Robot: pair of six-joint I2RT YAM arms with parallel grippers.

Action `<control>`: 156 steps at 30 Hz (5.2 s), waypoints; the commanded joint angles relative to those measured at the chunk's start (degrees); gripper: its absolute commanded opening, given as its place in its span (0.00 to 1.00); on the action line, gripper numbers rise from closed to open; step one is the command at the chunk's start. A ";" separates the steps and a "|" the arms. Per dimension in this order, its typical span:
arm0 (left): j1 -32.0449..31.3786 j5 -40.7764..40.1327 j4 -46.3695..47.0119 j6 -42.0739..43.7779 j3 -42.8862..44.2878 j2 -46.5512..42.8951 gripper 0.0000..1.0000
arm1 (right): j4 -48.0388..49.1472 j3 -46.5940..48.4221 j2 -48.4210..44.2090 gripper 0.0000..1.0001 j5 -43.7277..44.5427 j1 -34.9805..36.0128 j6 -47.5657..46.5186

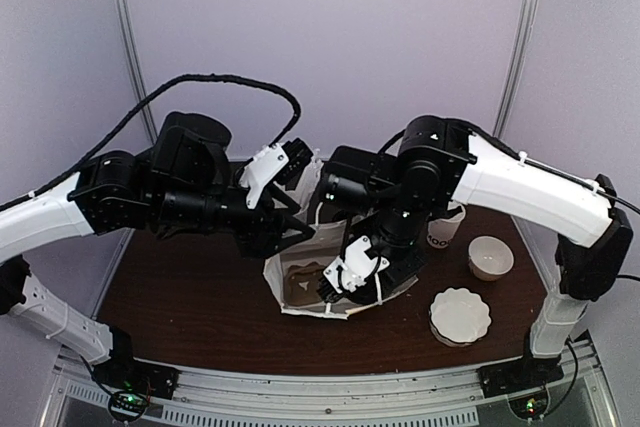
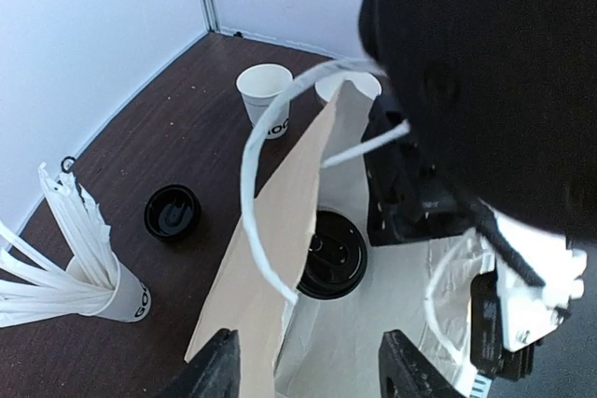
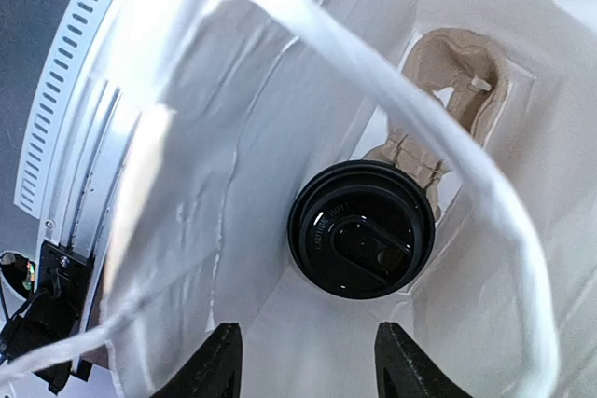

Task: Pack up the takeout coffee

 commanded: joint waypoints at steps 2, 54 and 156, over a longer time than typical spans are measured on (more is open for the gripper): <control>-0.42 0.09 -6.18 3.39 2.74 -3.24 0.55 | -0.95 3.13 -2.87 0.54 -2.43 -1.31 0.39; 5.53 16.28 -7.57 21.07 20.60 32.16 0.74 | -8.40 7.74 -6.58 0.76 -17.33 4.06 -3.66; 35.82 2.38 -5.36 -12.24 -19.29 -4.54 0.65 | 12.64 -7.34 -18.45 0.99 -33.26 -30.83 5.50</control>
